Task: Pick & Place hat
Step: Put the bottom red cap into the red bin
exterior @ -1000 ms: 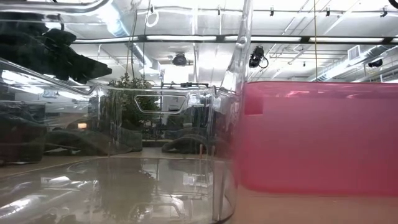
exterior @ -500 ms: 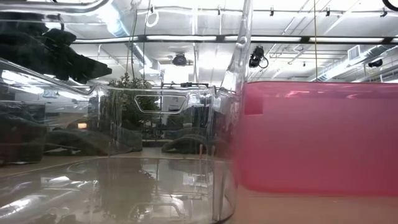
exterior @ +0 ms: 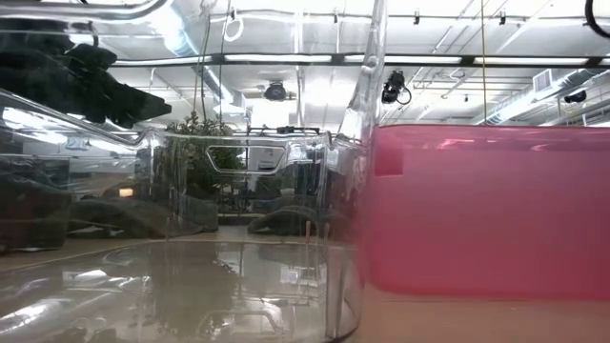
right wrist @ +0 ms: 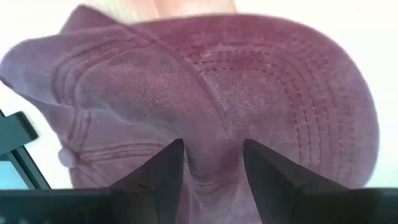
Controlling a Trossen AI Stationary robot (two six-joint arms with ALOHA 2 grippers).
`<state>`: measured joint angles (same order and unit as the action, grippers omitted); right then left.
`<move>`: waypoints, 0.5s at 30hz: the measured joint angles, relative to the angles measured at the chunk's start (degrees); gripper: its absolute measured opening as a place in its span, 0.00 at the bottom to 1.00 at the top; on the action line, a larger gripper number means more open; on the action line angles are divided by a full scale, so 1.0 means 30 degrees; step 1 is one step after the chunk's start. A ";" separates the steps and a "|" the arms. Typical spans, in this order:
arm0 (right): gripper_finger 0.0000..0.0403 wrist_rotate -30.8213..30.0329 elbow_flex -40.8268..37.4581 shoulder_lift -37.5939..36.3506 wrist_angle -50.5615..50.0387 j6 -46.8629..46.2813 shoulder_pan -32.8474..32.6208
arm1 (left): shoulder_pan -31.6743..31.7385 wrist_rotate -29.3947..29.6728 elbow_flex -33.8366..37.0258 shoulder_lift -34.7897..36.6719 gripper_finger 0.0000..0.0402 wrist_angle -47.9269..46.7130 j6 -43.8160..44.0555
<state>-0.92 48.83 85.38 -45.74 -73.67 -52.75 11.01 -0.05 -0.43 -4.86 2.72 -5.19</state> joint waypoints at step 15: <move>0.03 0.2800 -0.0292 0.0007 0.0841 0.0058 0.0007 | 0.0006 0.0004 0.0000 0.0000 0.43 0.0000 0.0000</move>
<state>7.48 47.96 85.41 -43.22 -73.49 -52.73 11.03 -0.04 -0.43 -4.86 2.72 -5.19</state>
